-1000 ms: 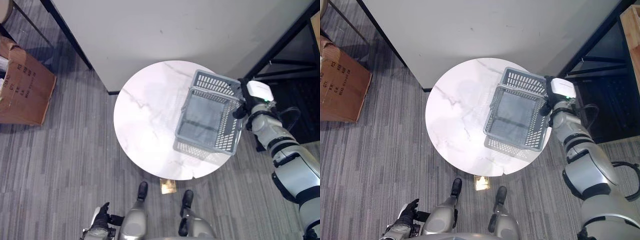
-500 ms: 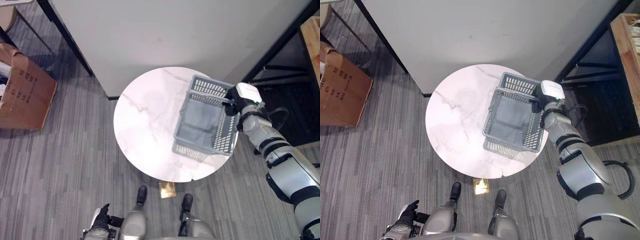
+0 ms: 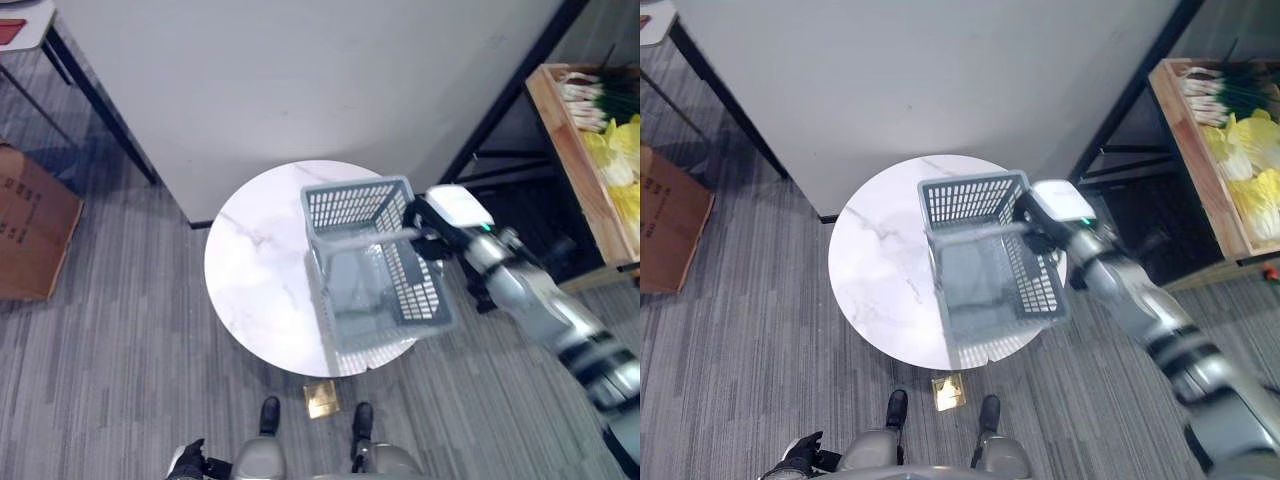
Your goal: Get the vegetables into the basket
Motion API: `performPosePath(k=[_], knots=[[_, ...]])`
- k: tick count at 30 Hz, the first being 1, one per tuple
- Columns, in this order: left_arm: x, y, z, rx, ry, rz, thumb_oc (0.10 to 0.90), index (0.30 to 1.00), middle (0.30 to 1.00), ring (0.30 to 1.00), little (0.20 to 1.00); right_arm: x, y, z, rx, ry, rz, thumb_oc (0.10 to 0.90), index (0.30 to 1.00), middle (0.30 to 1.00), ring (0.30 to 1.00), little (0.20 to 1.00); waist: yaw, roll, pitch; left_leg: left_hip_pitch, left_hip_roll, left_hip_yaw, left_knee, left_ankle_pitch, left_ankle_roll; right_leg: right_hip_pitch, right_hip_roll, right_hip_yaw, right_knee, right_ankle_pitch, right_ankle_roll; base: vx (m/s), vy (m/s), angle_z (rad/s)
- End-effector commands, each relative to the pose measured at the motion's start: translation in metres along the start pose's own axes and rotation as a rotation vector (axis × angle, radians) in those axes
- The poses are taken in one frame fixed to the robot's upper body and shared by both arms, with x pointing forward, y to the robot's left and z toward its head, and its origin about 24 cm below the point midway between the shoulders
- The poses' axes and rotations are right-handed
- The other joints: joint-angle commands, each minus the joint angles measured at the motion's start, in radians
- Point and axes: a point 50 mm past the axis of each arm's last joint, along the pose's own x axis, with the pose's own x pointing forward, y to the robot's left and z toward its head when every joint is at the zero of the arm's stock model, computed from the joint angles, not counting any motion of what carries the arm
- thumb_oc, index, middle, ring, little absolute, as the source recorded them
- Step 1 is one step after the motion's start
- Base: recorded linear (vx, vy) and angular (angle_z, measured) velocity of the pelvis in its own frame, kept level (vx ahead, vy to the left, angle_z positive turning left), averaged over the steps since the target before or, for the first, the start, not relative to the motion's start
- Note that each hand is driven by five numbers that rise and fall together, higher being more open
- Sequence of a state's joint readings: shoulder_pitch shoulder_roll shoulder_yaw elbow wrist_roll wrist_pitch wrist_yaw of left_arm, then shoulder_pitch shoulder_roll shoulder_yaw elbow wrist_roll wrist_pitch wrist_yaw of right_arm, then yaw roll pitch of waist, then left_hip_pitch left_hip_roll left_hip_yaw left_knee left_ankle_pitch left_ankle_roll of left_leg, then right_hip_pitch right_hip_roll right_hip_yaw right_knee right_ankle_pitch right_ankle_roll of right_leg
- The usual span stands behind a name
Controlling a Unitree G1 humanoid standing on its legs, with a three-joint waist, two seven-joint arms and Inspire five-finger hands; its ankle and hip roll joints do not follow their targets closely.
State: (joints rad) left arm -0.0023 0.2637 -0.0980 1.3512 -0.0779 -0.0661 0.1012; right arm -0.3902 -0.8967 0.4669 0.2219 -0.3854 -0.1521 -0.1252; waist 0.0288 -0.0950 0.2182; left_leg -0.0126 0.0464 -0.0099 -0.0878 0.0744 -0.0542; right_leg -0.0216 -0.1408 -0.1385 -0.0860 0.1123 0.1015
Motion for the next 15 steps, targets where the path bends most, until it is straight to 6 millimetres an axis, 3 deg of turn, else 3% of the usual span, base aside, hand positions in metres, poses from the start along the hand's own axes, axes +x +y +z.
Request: performPosePath(k=[1, 4, 8, 10, 12, 14, 15], knots=[[-0.005, -0.01, -0.028, 0.065, 0.096, -0.054, 0.9, 1.0, 1.0, 1.0, 1.0, -0.004, -0.071, -0.001, -0.076, -0.052, -0.25, 0.4, 0.3, 0.3, 0.3, 0.3, 0.0, 0.0, -0.099, 0.053, 0.023, 0.019, 0.001, -0.094, 0.008, -0.028, -0.089, 0.019, 0.04, 0.041, 0.094, 0.01, 0.135, -0.06], [-0.005, -0.01, -0.028, 0.073, 0.09, -0.058, 0.9, 1.0, 1.0, 1.0, 1.0, -0.014, -0.066, -0.004, -0.101, -0.038, -0.243, 0.4, 0.3, 0.3, 0.3, 0.3, -0.01, -0.001, -0.097, 0.074, 0.011, 0.036, 0.001, -0.103, 0.02, -0.034, -0.102, 0.035, 0.064, 0.046, 0.104, -0.01, 0.123, -0.25], [-0.004, -0.01, -0.022, 0.115, 0.059, -0.056, 0.9, 1.0, 1.0, 1.0, 1.0, -0.029, -0.058, -0.006, -0.106, -0.015, -0.264, 0.4, 0.3, 0.3, 0.3, 0.3, -0.048, -0.006, -0.075, 0.085, -0.035, 0.104, 0.002, -0.111, 0.044, -0.096, -0.136, 0.112, 0.066, 0.174, 0.146, -0.1, 0.172, -0.38], [-0.003, -0.008, -0.016, 0.132, 0.034, -0.052, 0.9, 1.0, 1.0, 1.0, 1.0, -0.029, -0.056, -0.006, -0.112, -0.01, -0.266, 0.4, 0.3, 0.3, 0.3, 0.3, -0.053, -0.002, -0.058, 0.074, -0.039, 0.138, 0.004, -0.106, 0.051, -0.125, -0.14, 0.115, 0.063, 0.188, 0.146, -0.2, 0.105, -0.73], [-0.002, -0.005, -0.015, 0.149, 0.027, -0.05, 0.9, 1.0, 1.0, 1.0, 1.0, -0.032, -0.054, -0.007, -0.124, -0.007, -0.256, 0.4, 0.3, 0.3, 0.3, 0.3, -0.048, 0.013, -0.044, 0.062, -0.023, 0.172, 0.007, -0.101, 0.055, -0.132, -0.14, 0.067, 0.109, 0.138, 0.133, -0.29, 0.101, -1.14], [-0.002, 0.0, -0.015, 0.16, 0.027, -0.036, 0.9, 1.0, 1.0, 1.0, 1.0, -0.033, -0.053, -0.008, -0.137, -0.007, -0.246, 0.4, 0.3, 0.3, 0.3, 0.3, -0.035, 0.037, -0.039, 0.035, 0.004, 0.231, 0.014, -0.078, 0.056, -0.108, -0.152, -0.031, 0.214, 0.045, 0.106, -0.28, 0.089, -0.83], [-0.002, 0.0, -0.017, 0.161, 0.029, -0.039, 0.9, 1.0, 1.0, 1.0, 1.0, -0.033, -0.054, -0.007, -0.143, -0.014, -0.243, 0.4, 0.3, 0.3, 0.3, 0.3, -0.03, 0.04, -0.043, 0.029, 0.01, 0.248, 0.017, -0.076, 0.055, -0.098, -0.152, -0.041, 0.229, 0.023, 0.098, -0.22, 0.05, -1.06]])
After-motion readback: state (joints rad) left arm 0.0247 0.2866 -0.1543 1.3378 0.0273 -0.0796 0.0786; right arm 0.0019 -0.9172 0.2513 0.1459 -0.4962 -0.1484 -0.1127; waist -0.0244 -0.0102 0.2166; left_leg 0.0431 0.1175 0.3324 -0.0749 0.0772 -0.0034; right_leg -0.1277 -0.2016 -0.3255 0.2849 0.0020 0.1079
